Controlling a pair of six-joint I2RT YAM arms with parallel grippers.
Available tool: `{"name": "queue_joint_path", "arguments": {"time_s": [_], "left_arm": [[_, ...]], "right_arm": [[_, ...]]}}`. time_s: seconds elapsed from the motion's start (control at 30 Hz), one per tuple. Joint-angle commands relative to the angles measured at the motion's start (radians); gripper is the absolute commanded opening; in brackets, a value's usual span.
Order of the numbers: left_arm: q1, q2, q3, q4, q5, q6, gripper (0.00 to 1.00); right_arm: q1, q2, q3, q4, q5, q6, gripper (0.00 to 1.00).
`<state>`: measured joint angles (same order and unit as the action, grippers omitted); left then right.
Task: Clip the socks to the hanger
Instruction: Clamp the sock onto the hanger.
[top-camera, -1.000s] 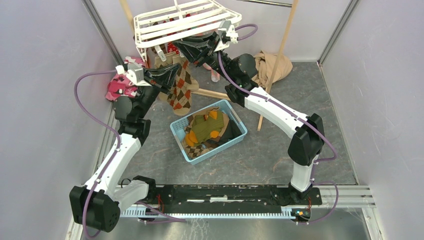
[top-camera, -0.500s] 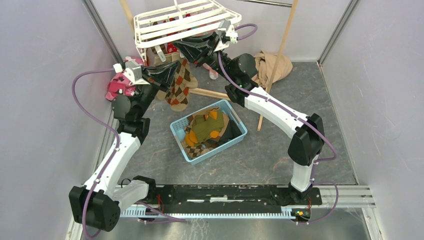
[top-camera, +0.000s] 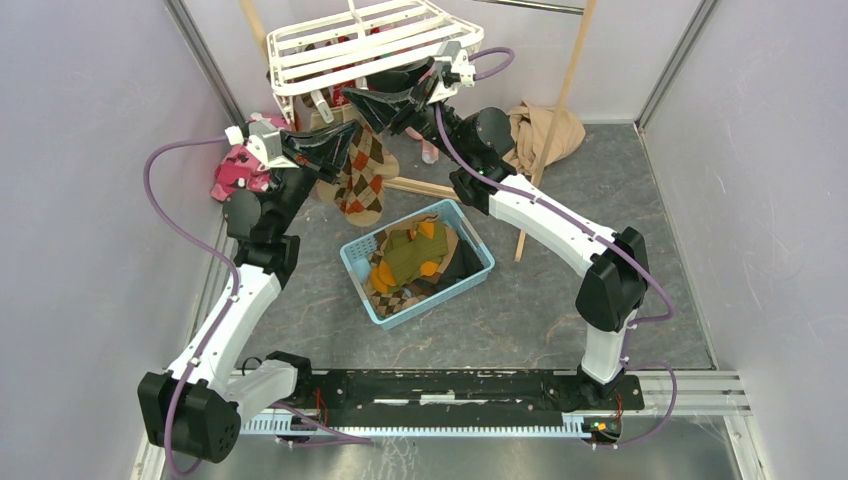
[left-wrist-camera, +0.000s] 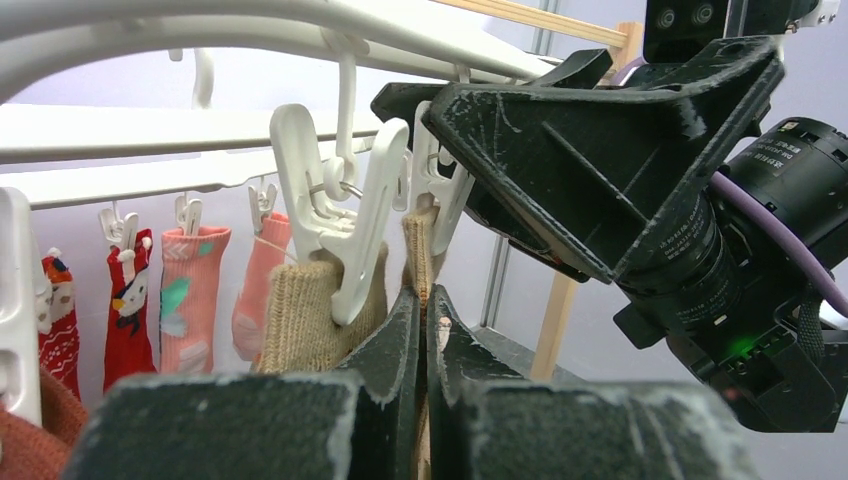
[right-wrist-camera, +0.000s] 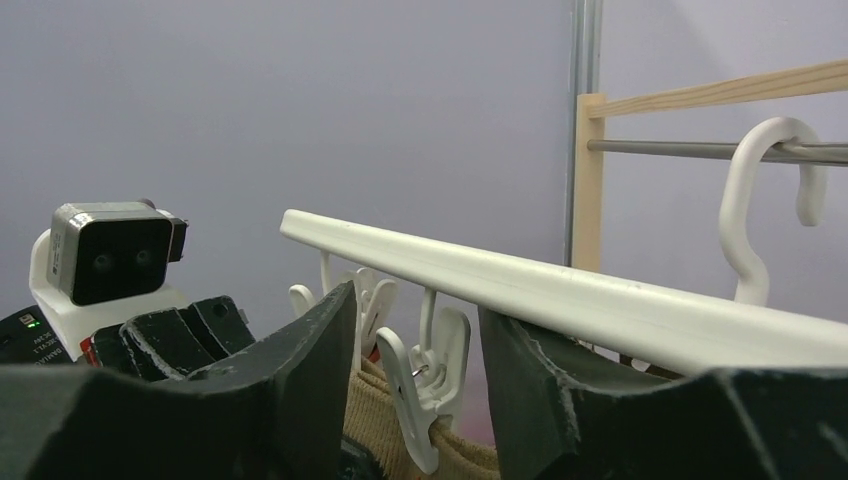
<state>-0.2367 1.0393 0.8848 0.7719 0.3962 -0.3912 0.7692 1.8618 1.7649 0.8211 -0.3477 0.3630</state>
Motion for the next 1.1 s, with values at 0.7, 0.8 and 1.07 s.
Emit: {"name": "queue_joint_path", "arguments": {"time_s": [0.7,0.8,1.07], "left_arm": [[0.005,-0.028,0.031,-0.049,-0.054,0.004,0.02],[0.005,-0.030,0.038,-0.068,-0.058,0.013,0.02],[0.005,-0.041,0.045,-0.112,-0.078,0.017,0.02]], "right_arm": [[0.005,-0.277,-0.281,-0.059,0.012,-0.064,0.98],[0.010,-0.316,-0.327,-0.074,0.008,-0.079,0.98],[0.013,-0.442,-0.448,-0.148,-0.007,-0.150,0.98]]}}
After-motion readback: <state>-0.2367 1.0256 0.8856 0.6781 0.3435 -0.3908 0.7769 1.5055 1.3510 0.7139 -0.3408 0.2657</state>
